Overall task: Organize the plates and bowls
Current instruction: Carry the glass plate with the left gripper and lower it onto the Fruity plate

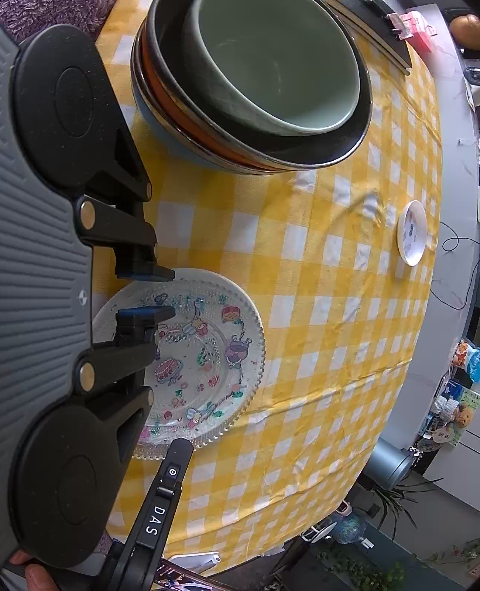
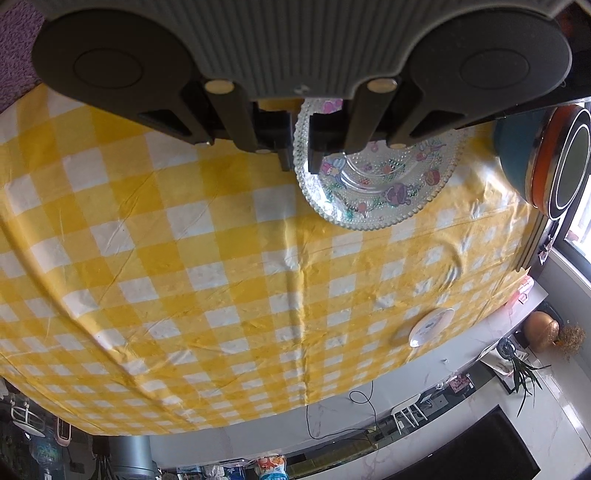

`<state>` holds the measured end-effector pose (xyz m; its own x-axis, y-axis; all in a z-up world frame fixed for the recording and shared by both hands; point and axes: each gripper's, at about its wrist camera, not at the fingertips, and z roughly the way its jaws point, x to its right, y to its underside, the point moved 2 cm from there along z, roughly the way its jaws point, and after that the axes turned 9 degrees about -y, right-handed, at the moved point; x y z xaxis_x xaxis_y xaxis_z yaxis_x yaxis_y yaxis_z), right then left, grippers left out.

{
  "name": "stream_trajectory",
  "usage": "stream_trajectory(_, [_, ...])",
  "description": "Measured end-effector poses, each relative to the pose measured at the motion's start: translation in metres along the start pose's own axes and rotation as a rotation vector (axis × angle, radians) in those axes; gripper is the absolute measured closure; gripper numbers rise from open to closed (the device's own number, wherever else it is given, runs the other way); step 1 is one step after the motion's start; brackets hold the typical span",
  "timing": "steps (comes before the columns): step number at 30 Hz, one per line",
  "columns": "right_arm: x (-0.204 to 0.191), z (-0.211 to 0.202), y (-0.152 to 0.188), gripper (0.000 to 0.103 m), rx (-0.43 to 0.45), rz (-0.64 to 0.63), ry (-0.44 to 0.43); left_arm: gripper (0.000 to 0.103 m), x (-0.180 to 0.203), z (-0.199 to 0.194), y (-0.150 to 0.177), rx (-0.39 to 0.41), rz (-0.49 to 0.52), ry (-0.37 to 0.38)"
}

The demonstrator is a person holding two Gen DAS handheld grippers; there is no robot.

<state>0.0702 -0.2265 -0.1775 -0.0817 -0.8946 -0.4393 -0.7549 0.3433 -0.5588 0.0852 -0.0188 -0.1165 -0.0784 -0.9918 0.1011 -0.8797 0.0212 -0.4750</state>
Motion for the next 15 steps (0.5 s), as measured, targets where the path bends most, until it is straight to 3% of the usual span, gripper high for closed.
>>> stream_trajectory(12, [-0.0058,-0.0027,-0.0002,0.093,0.023,-0.039,0.018,0.087,0.0083,-0.0006,0.0002,0.019,0.061,-0.041])
stream_trajectory(15, [-0.0063,-0.0051,-0.0017,0.087,0.037,-0.046,0.02,0.077,0.0077,-0.0016,0.0006,0.02,0.058,-0.034])
